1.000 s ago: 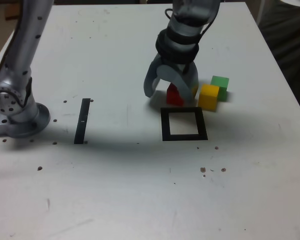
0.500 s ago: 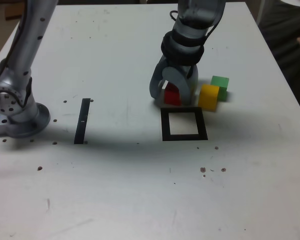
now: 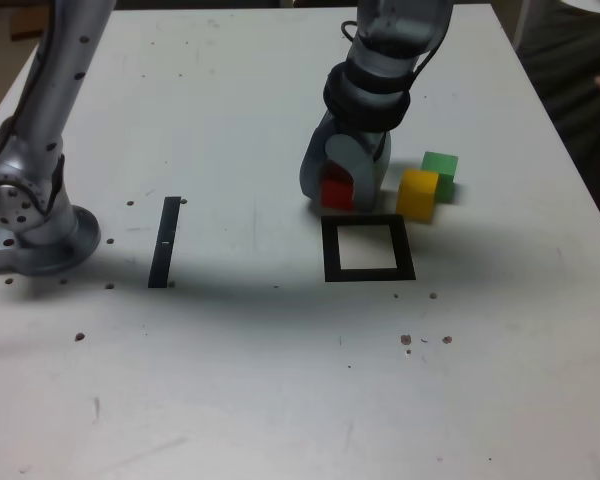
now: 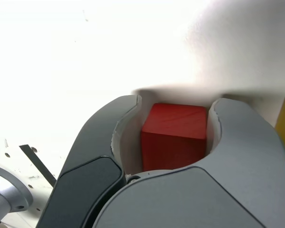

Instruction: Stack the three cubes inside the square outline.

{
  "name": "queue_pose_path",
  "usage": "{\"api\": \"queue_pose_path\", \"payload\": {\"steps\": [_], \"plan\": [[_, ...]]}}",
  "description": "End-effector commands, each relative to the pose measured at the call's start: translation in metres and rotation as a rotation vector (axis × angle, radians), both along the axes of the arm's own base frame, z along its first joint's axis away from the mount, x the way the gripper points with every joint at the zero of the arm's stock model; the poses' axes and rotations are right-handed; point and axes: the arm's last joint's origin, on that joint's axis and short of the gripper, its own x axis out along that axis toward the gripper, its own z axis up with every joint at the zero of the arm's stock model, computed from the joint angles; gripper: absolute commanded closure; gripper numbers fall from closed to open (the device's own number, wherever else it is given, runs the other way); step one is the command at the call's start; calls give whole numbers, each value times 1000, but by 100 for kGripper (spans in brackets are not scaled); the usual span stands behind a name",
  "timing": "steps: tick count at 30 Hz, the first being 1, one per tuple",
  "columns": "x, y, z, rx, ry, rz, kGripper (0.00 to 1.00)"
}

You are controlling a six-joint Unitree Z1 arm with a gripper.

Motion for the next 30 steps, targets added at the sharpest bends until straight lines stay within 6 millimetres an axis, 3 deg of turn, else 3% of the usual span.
{"api": "queue_pose_path", "payload": {"steps": [1, 12, 20, 30], "plan": [[-2, -5, 10, 5, -24, 11, 62], [-16, -41, 38, -4, -73, 168, 61], [-11, -59, 36, -56, -77, 268, 61], [-1, -64, 26, -75, -37, 341, 62]]}}
